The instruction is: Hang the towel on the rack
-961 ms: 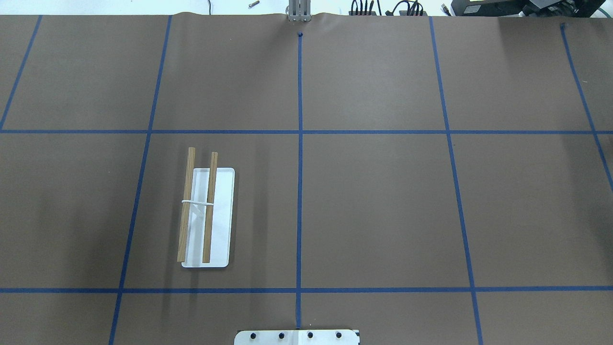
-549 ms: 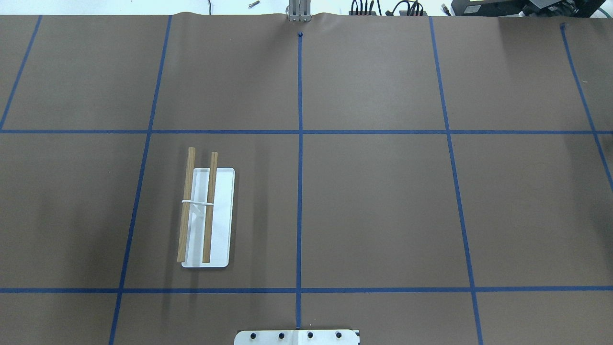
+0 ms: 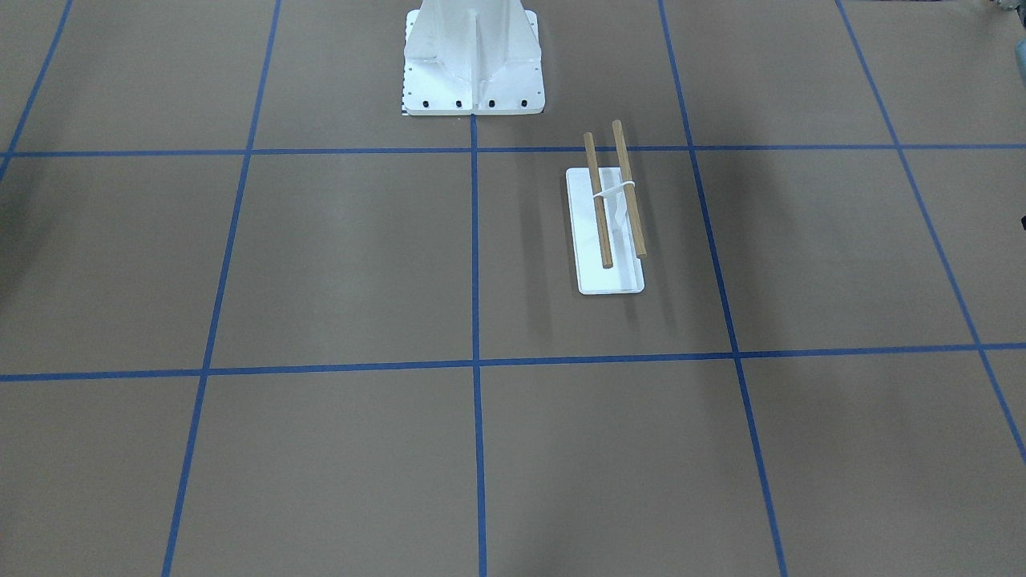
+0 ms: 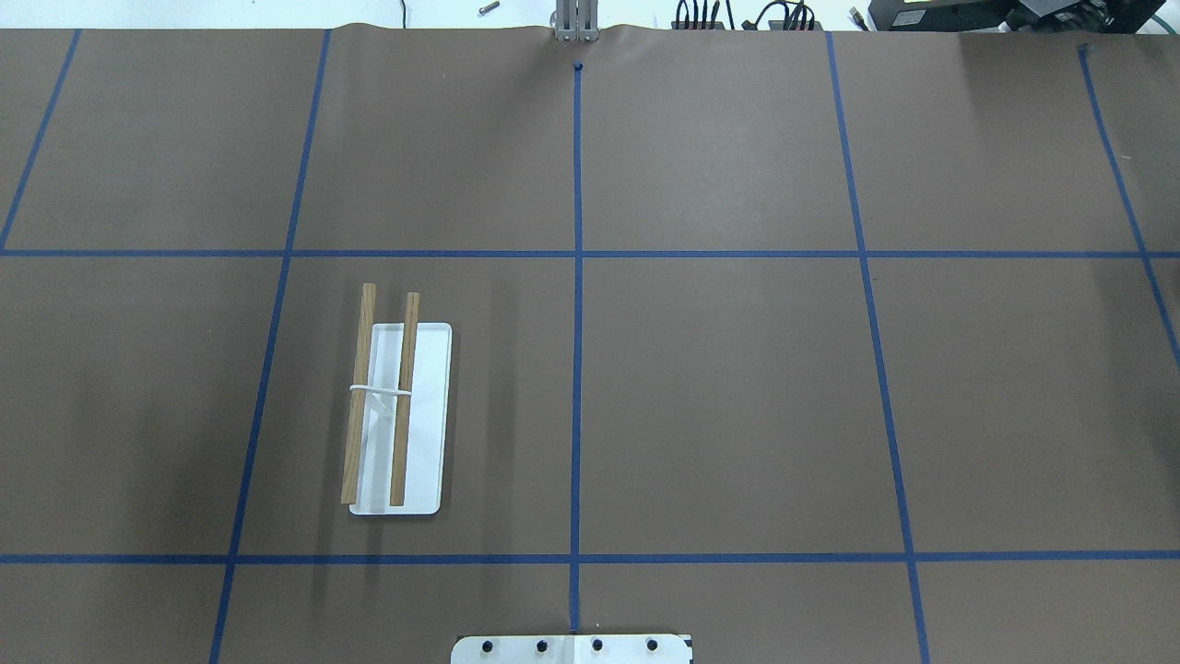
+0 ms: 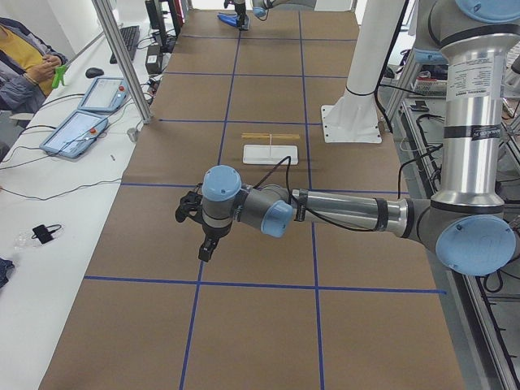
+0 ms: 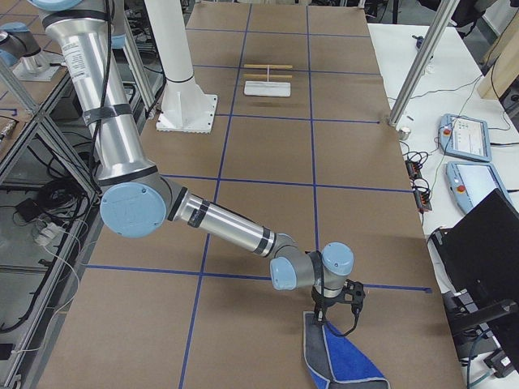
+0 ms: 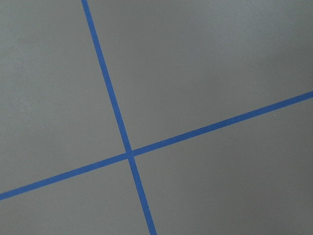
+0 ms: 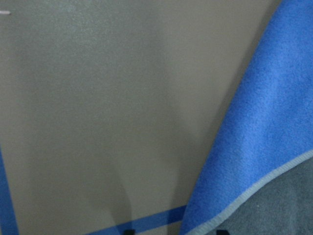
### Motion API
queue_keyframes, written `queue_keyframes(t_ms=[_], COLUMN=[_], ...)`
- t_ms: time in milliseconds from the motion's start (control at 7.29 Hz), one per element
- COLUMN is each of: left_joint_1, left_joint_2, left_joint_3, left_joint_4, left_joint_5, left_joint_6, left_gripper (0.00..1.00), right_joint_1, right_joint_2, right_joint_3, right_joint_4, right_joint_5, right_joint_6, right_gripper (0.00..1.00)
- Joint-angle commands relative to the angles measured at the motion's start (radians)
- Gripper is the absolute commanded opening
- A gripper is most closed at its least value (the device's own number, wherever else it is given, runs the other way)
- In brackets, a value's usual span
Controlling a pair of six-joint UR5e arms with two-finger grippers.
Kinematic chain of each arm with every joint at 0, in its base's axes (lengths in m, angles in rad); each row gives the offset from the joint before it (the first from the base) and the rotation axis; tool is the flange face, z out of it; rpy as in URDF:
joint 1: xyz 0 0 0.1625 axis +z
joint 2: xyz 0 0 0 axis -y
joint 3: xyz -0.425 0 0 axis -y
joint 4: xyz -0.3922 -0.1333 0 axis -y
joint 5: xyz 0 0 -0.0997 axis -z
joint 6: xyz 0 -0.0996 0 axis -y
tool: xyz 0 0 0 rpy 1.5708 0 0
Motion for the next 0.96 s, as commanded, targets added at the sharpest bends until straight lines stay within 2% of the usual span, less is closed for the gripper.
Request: queue_keyframes(t_ms=[0,137,549,686,824], left_joint_1=[0.002,0.002,0.002,0.002,0.002], left_joint_2=[-0.001,-0.001,-0.003,-0.007,-0.016], left_joint_3=[0.001,-0.001,-0.002,-0.002,-0.002], left_joint_4=[0.001,0.002,0.002,0.002,0.002], left_joint_5=[-0.001,0.001,-0.001,-0.001,-0.001], left_joint_6=[0.0,-0.002,-0.005,-0.011,-0.014], left_gripper=[0.98,0.98,0.98,0.98,0.98], right_joint_1=[0.0,0.0,0.0,0.006,0.006], right_joint_2=[0.0,0.001,0.027,0.043,0.058], right_joint_3=[-0.001,-0.001,0.015,0.07,0.194], right_joint_4=[0.001,0.001,0.0,-0.043,-0.197], right_joint_5=[-0.015,-0.017,-0.006,0.006,0.022], right_joint_6=[0.0,0.0,0.006,0.009,0.029], right_gripper=[0.23,0.0,0.0,0.0,0.0])
